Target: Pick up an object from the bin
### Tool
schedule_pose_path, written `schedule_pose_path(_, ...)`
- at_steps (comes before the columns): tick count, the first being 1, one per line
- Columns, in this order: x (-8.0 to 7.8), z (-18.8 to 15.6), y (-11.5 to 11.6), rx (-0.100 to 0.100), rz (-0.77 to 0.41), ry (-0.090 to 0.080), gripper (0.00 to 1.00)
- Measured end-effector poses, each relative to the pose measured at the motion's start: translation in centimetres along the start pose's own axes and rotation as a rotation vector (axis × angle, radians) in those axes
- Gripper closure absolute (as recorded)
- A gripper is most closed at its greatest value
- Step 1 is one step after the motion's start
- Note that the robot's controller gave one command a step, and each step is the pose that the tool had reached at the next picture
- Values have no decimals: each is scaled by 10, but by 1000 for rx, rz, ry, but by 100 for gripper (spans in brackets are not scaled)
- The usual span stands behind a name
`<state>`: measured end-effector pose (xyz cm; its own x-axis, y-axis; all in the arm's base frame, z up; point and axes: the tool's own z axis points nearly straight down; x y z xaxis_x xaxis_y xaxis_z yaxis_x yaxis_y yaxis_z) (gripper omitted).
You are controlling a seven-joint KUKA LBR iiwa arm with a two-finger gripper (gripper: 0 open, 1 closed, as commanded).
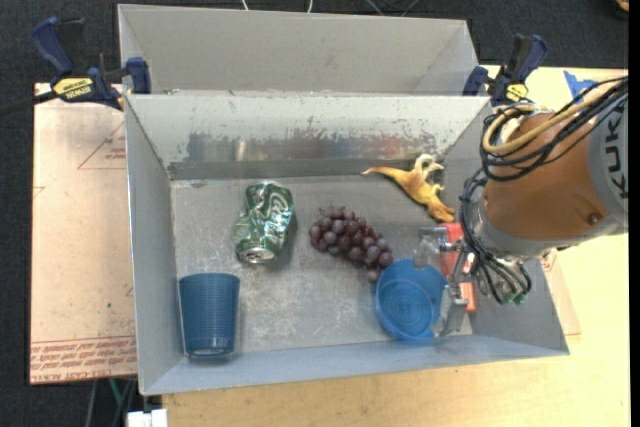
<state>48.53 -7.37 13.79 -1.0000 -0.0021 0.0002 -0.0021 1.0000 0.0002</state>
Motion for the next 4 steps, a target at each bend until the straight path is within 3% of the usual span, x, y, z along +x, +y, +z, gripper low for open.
schedule_pose_path(1,0,0,0,0,0,0,0)
schedule_pose_path(2,-50,3,37,-1,-522,-4,0)
schedule_pose_path(3,-14,-28,44,-1,-681,0,0)
schedule_pose_path(4,-13,21,2,-4,-570,-1,0)
